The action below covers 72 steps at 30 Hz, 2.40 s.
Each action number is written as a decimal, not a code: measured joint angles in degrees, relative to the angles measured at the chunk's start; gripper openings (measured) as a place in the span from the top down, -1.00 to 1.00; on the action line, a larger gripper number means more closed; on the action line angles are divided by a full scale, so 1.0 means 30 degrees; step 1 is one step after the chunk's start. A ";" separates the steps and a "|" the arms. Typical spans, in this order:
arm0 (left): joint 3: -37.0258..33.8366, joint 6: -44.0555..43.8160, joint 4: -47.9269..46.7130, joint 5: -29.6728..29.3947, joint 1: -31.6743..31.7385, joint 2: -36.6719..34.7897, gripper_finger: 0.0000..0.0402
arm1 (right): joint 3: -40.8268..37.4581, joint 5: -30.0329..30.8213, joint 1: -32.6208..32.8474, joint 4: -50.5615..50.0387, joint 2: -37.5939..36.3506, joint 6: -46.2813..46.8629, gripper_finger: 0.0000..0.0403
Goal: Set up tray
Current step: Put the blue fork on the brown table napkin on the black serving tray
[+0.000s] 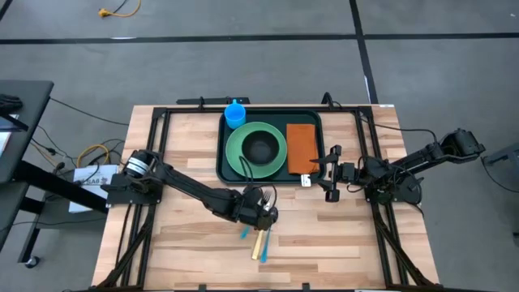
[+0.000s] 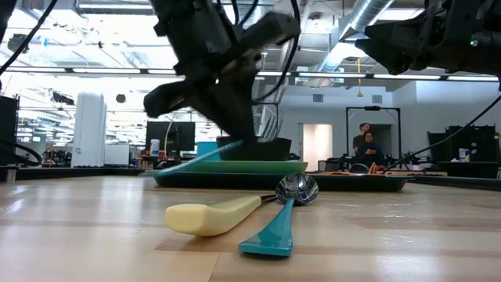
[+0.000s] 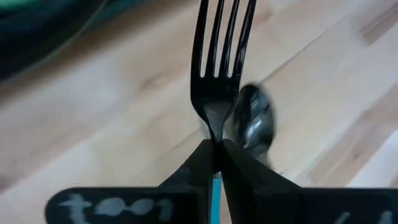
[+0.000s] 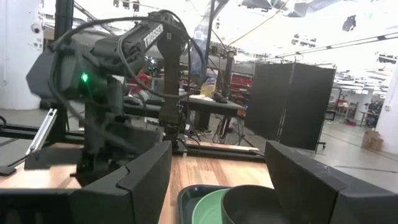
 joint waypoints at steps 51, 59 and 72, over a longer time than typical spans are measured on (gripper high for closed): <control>0.0044 1.0649 0.7291 -1.2408 0.0627 -0.1228 0.95 | 0.8297 0.1960 0.0757 -1.1143 0.2008 0.0760 -0.26; 0.0044 1.0657 0.7285 -1.2324 0.0627 -0.1228 0.95 | 0.9794 0.2025 0.0742 -1.1135 0.3636 -0.0012 -0.19; 0.0044 1.0664 0.7249 -1.2261 0.0627 -0.1221 0.95 | 1.0265 0.2011 0.0079 -1.1680 0.3912 -0.0172 0.13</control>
